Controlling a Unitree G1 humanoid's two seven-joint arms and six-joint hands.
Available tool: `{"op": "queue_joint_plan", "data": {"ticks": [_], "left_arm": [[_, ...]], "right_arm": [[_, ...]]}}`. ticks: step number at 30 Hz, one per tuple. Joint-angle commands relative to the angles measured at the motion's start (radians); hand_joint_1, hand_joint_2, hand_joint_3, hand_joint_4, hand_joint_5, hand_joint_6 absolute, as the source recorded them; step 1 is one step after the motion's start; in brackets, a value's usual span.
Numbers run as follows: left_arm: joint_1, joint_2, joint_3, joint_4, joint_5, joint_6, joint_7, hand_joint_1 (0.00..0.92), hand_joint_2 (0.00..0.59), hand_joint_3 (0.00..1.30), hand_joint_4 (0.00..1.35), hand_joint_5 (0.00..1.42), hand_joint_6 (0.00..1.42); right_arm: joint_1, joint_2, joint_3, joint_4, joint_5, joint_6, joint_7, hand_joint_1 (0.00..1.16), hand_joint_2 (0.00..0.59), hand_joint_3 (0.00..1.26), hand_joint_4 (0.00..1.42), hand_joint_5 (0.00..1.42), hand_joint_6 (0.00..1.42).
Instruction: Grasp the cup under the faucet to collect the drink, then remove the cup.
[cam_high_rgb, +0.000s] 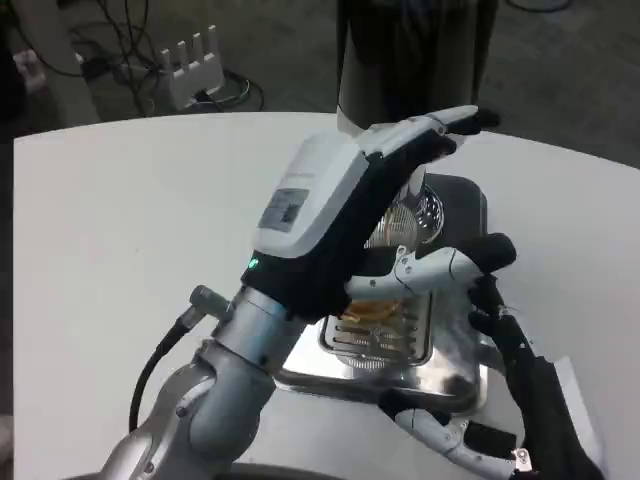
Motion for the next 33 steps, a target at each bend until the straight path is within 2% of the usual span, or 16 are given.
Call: {"op": "queue_joint_plan", "data": {"ticks": [1, 4, 8, 15, 23, 27, 33], "left_arm": [[-0.005, 0.005, -0.024, 0.018, 0.015, -0.008, -0.035, 0.000, 0.096, 0.30, 0.28, 0.37, 0.31], [-0.008, 0.007, -0.026, 0.019, 0.020, -0.009, -0.035, 0.000, 0.098, 0.30, 0.28, 0.37, 0.31], [-0.010, 0.006, -0.026, 0.020, 0.021, -0.008, -0.034, 0.000, 0.100, 0.30, 0.28, 0.37, 0.31], [-0.017, 0.010, -0.019, 0.026, 0.016, -0.005, -0.035, 0.000, 0.102, 0.30, 0.28, 0.37, 0.31], [-0.030, 0.010, -0.023, 0.046, 0.019, -0.010, -0.031, 0.000, 0.103, 0.31, 0.28, 0.37, 0.31], [-0.033, 0.016, -0.020, 0.055, 0.020, -0.015, -0.030, 0.000, 0.103, 0.32, 0.28, 0.37, 0.31], [-0.043, 0.032, -0.013, 0.060, 0.016, -0.020, -0.032, 0.000, 0.104, 0.32, 0.28, 0.37, 0.31]], "right_arm": [[-0.060, 0.019, 0.011, 0.069, -0.009, 0.038, -0.041, 0.91, 0.147, 0.07, 0.08, 0.12, 0.21], [-0.124, 0.025, 0.016, 0.124, -0.011, 0.061, -0.064, 0.92, 0.135, 0.07, 0.08, 0.12, 0.21], [-0.190, 0.015, 0.019, 0.168, -0.006, 0.074, -0.078, 0.92, 0.133, 0.07, 0.08, 0.12, 0.23], [-0.254, 0.019, 0.001, 0.226, 0.032, 0.085, -0.103, 0.93, 0.134, 0.07, 0.09, 0.13, 0.23], [-0.367, 0.023, 0.006, 0.331, 0.038, 0.100, -0.131, 0.93, 0.134, 0.07, 0.10, 0.13, 0.23], [-0.417, 0.038, 0.014, 0.380, 0.038, 0.111, -0.150, 0.93, 0.143, 0.08, 0.11, 0.14, 0.23], [-0.465, 0.040, 0.012, 0.428, 0.041, 0.125, -0.165, 0.94, 0.149, 0.08, 0.11, 0.14, 0.23]]}}
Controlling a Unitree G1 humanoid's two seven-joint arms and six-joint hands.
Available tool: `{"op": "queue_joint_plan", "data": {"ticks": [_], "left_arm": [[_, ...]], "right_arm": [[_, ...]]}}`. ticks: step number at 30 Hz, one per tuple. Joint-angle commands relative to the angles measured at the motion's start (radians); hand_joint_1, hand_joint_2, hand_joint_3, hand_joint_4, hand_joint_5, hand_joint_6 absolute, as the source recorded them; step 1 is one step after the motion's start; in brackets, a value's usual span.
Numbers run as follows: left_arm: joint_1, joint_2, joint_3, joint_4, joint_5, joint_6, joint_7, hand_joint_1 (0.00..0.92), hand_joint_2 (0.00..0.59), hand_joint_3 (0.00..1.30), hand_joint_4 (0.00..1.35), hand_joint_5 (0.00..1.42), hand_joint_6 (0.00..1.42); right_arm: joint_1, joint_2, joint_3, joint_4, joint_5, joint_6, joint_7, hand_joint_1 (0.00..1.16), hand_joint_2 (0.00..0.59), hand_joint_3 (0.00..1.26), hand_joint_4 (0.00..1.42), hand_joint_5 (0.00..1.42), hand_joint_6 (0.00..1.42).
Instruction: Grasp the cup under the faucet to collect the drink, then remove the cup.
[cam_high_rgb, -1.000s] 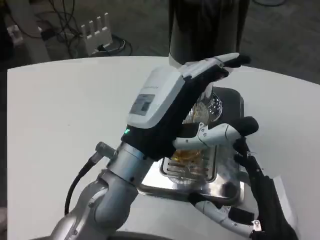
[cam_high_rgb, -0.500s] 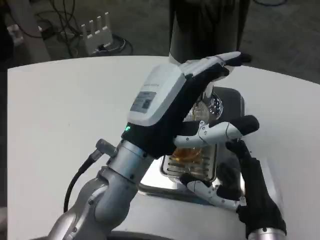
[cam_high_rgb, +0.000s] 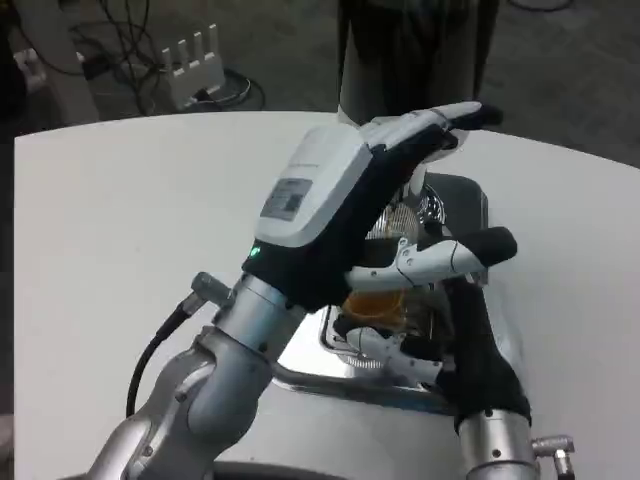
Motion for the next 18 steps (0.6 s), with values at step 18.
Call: {"op": "queue_joint_plan", "data": {"ticks": [18], "left_arm": [[-0.008, 0.025, -0.008, 0.018, 0.001, -0.010, -0.039, 0.000, 0.105, 0.32, 0.28, 0.37, 0.31]], "right_arm": [[-0.158, 0.012, -0.015, 0.197, 0.013, 0.006, -0.094, 0.93, 0.153, 0.10, 0.14, 0.16, 0.24]]}}
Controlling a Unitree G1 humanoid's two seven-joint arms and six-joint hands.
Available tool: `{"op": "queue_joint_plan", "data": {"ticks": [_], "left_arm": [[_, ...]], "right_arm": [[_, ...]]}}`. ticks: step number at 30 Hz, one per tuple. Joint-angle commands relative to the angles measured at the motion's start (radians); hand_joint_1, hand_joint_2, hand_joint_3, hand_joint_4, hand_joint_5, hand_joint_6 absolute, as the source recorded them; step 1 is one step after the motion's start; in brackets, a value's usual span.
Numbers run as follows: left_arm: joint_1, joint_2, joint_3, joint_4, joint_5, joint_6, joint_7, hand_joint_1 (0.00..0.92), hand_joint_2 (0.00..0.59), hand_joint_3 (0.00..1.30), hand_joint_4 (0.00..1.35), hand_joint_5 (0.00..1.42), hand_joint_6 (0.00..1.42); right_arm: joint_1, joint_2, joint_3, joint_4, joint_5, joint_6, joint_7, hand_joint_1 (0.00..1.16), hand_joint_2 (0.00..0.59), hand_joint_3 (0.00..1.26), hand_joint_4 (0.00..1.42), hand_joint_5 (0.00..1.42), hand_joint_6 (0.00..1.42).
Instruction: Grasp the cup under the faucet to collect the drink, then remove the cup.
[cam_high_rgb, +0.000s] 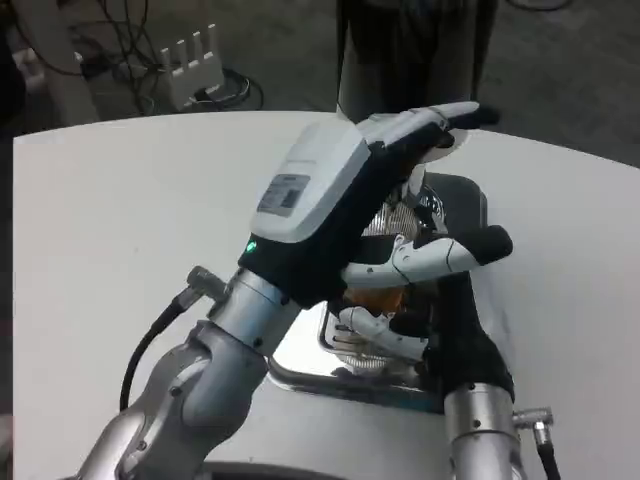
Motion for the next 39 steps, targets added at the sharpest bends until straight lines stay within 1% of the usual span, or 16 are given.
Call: {"op": "queue_joint_plan", "data": {"ticks": [1, 4, 9, 13, 16, 19, 26, 31, 34, 39], "left_arm": [[0.000, 0.009, -0.009, 0.012, 0.003, -0.007, -0.032, 0.000, 0.105, 0.32, 0.28, 0.37, 0.31], [-0.008, 0.012, -0.006, 0.016, 0.002, -0.007, -0.037, 0.000, 0.105, 0.32, 0.28, 0.37, 0.31], [-0.014, 0.012, -0.001, 0.028, 0.000, -0.009, -0.037, 0.000, 0.105, 0.32, 0.28, 0.37, 0.31], [-0.023, 0.011, -0.002, 0.044, 0.002, -0.012, -0.034, 0.000, 0.105, 0.32, 0.28, 0.37, 0.31], [-0.027, 0.010, -0.001, 0.052, 0.003, -0.013, -0.033, 0.000, 0.106, 0.32, 0.28, 0.37, 0.30], [-0.028, 0.011, 0.001, 0.061, 0.002, -0.016, -0.031, 0.000, 0.106, 0.32, 0.28, 0.37, 0.30], [-0.029, 0.016, 0.011, 0.073, 0.000, -0.023, -0.030, 0.000, 0.106, 0.32, 0.28, 0.37, 0.30], [-0.027, 0.021, 0.019, 0.082, -0.002, -0.030, -0.030, 0.000, 0.106, 0.32, 0.28, 0.37, 0.30], [-0.027, 0.020, 0.022, 0.090, 0.000, -0.037, -0.031, 0.000, 0.106, 0.32, 0.28, 0.37, 0.30], [-0.034, 0.016, 0.022, 0.100, 0.003, -0.043, -0.029, 0.000, 0.106, 0.32, 0.28, 0.37, 0.30]], "right_arm": [[-0.037, 0.015, -0.009, 0.054, 0.016, -0.002, -0.024, 0.93, 0.153, 0.11, 0.14, 0.16, 0.24], [-0.060, 0.016, -0.007, 0.072, 0.012, 0.006, -0.034, 0.93, 0.153, 0.11, 0.15, 0.18, 0.25], [-0.055, 0.021, -0.010, 0.076, 0.008, 0.011, -0.060, 0.93, 0.151, 0.12, 0.16, 0.19, 0.26], [-0.063, 0.034, -0.009, 0.089, -0.005, 0.010, -0.115, 0.92, 0.150, 0.14, 0.21, 0.25, 0.30], [-0.072, 0.039, -0.003, 0.092, -0.015, 0.017, -0.145, 0.92, 0.150, 0.17, 0.25, 0.30, 0.36], [-0.084, 0.044, 0.003, 0.104, -0.011, 0.013, -0.161, 0.91, 0.159, 0.19, 0.28, 0.35, 0.40], [-0.098, 0.046, 0.013, 0.132, -0.005, 0.005, -0.177, 0.91, 0.159, 0.25, 0.40, 0.47, 0.47], [-0.095, 0.048, 0.021, 0.137, -0.007, -0.006, -0.204, 0.92, 0.151, 0.32, 0.48, 0.56, 0.53], [-0.089, 0.041, 0.030, 0.134, -0.012, -0.008, -0.213, 0.92, 0.150, 0.36, 0.52, 0.60, 0.55], [-0.060, 0.033, 0.039, 0.116, -0.032, -0.006, -0.246, 0.94, 0.158, 0.49, 0.63, 0.70, 0.61]]}}
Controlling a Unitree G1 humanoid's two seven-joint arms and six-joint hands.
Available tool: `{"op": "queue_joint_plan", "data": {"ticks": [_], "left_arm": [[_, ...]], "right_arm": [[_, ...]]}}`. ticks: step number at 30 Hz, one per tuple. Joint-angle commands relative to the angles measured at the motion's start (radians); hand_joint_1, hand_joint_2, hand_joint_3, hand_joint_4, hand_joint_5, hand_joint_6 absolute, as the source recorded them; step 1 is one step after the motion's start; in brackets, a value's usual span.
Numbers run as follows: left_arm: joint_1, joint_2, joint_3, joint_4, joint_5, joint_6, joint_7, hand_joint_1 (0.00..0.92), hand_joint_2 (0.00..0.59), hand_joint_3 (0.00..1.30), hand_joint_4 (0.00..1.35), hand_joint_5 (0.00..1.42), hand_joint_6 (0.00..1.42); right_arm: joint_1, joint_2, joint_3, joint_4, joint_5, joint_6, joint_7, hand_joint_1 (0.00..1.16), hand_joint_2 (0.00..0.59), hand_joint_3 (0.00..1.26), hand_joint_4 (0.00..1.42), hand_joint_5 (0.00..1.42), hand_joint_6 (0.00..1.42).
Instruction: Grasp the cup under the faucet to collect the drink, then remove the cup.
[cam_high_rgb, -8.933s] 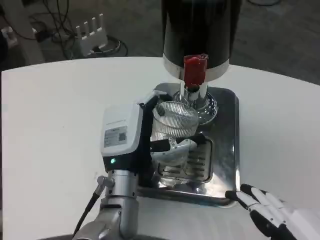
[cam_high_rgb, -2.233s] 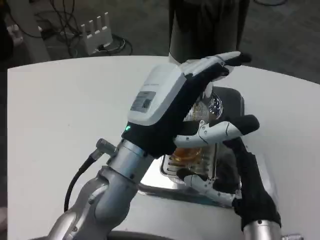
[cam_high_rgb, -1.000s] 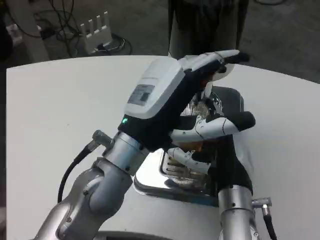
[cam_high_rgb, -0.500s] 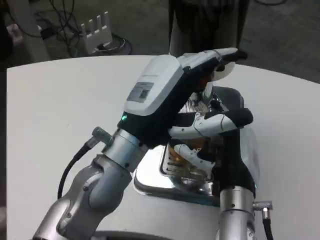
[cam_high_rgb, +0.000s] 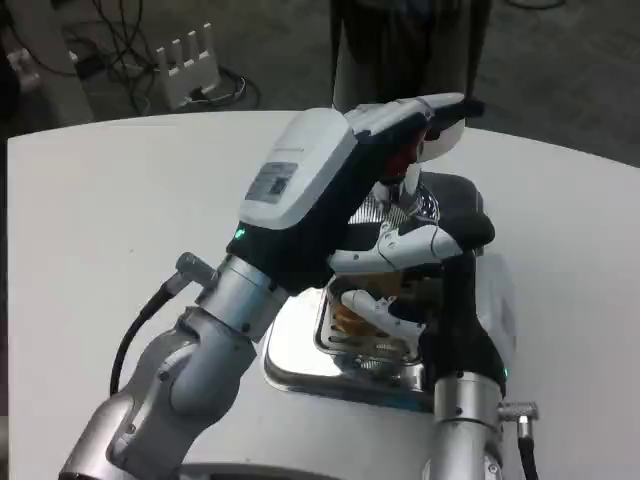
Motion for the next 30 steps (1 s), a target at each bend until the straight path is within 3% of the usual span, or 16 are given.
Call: {"op": "queue_joint_plan", "data": {"ticks": [1, 3, 10, 15, 19, 30], "left_arm": [[0.007, 0.003, -0.014, 0.027, 0.006, 0.002, -0.014, 0.000, 0.106, 0.32, 0.28, 0.37, 0.30], [0.007, 0.002, -0.014, 0.028, 0.006, 0.002, -0.014, 0.000, 0.106, 0.32, 0.28, 0.37, 0.30], [0.015, 0.005, -0.008, 0.016, 0.004, 0.006, -0.014, 0.000, 0.106, 0.32, 0.28, 0.37, 0.29], [0.019, 0.005, -0.006, 0.007, 0.002, 0.010, -0.017, 0.000, 0.107, 0.32, 0.27, 0.36, 0.28], [0.023, 0.005, -0.006, -0.003, 0.003, 0.014, -0.019, 0.000, 0.107, 0.32, 0.27, 0.35, 0.28], [0.034, 0.001, -0.002, -0.033, -0.006, 0.037, -0.029, 0.000, 0.108, 0.32, 0.25, 0.34, 0.28]], "right_arm": [[0.029, 0.018, 0.006, -0.017, -0.029, -0.008, -0.043, 0.95, 0.162, 0.51, 0.65, 0.72, 0.63], [0.032, 0.020, 0.009, -0.022, -0.040, -0.007, -0.053, 0.96, 0.167, 0.56, 0.69, 0.76, 0.65], [0.062, 0.019, 0.012, -0.055, -0.059, -0.004, -0.065, 1.02, 0.134, 0.71, 0.84, 1.00, 1.07], [0.089, 0.019, 0.011, -0.083, -0.073, -0.001, -0.068, 1.01, 0.099, 0.79, 0.91, 1.09, 1.24], [0.106, 0.016, 0.009, -0.102, -0.081, 0.002, -0.063, 1.00, 0.078, 0.84, 0.94, 1.13, 1.32], [0.168, -0.003, 0.020, -0.186, -0.113, 0.017, -0.030, 0.99, 0.045, 0.90, 0.99, 1.17, 1.37]]}}
